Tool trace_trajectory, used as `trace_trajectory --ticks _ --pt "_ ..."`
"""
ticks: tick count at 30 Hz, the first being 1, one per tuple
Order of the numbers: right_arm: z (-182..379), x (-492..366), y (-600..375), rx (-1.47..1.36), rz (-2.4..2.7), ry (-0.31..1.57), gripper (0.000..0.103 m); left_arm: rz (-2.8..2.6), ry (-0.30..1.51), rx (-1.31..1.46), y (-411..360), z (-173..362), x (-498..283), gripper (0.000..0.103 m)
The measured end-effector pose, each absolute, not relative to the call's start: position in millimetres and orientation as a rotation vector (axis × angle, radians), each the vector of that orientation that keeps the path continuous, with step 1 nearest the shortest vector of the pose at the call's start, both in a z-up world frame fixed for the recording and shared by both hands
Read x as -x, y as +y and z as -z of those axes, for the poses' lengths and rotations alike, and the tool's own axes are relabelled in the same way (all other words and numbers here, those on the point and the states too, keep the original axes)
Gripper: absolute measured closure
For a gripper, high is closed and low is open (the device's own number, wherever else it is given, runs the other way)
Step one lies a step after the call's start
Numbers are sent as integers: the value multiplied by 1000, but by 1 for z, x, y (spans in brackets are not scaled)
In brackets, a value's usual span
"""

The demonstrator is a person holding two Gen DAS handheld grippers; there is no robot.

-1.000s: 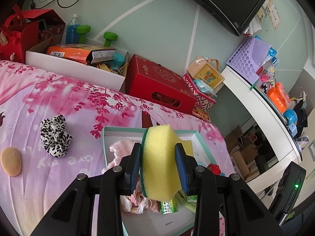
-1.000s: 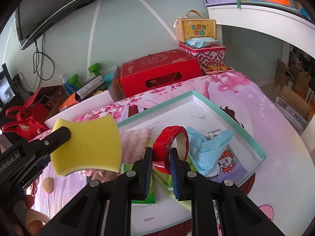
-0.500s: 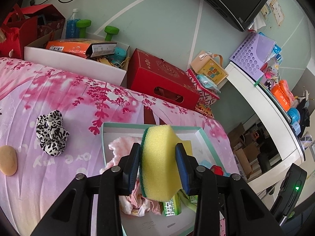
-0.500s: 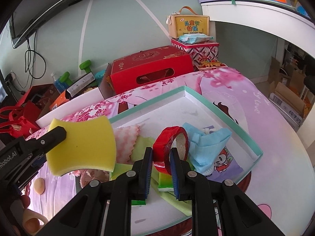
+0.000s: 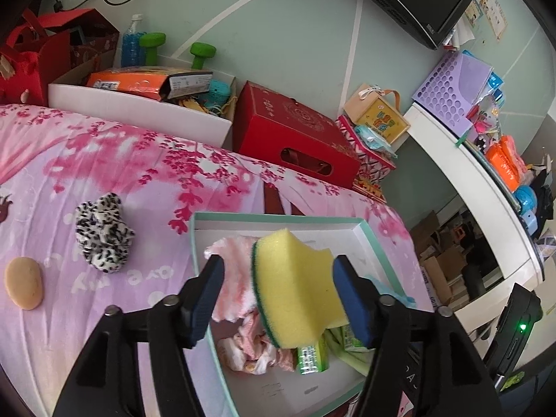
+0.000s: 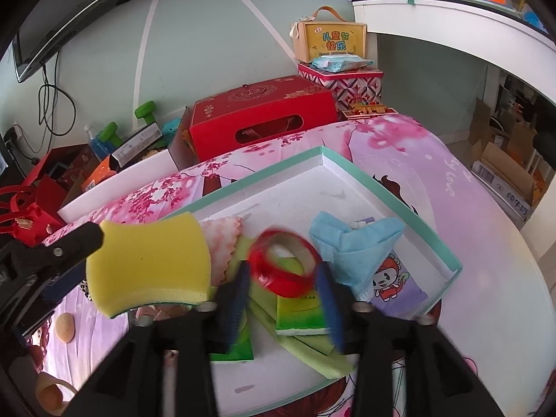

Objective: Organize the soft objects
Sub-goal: 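Open both grippers to drop the tape roll and sponge into the tray, then move both tools back toward the scrunchie and tan makeup puff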

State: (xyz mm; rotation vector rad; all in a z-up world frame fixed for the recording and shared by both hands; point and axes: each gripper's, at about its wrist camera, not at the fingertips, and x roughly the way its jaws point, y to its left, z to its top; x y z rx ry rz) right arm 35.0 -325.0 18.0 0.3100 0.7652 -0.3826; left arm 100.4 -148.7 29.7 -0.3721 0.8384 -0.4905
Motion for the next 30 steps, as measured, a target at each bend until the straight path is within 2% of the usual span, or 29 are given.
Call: trace_trajectory --ticks 7,9,10,13,16,21,24,30 --pt "-18 -36 -323 -295 385 774 42 418 851 326 -139 -33 -99 34" --pt "-17 -36 -323 -289 390 777 38 396 861 321 -136 -32 -100 15" --pt "-17 -36 -323 -287 392 778 33 384 867 317 -134 -30 -100 14" --pt "-17 -37 -323 -281 399 779 29 349 881 298 -131 -26 -102 13" --pt "-15 -37 -324 -283 403 790 19 317 888 278 -130 -24 -103 13" --pt "-13 -39 -325 -277 409 806 18 284 904 272 -127 -20 -103 13" --pt "-12 -39 -325 -273 415 809 8 273 901 274 -125 -22 -102 13" --pt "-12 -39 -326 -274 421 812 8 270 893 271 -123 -24 -101 13"
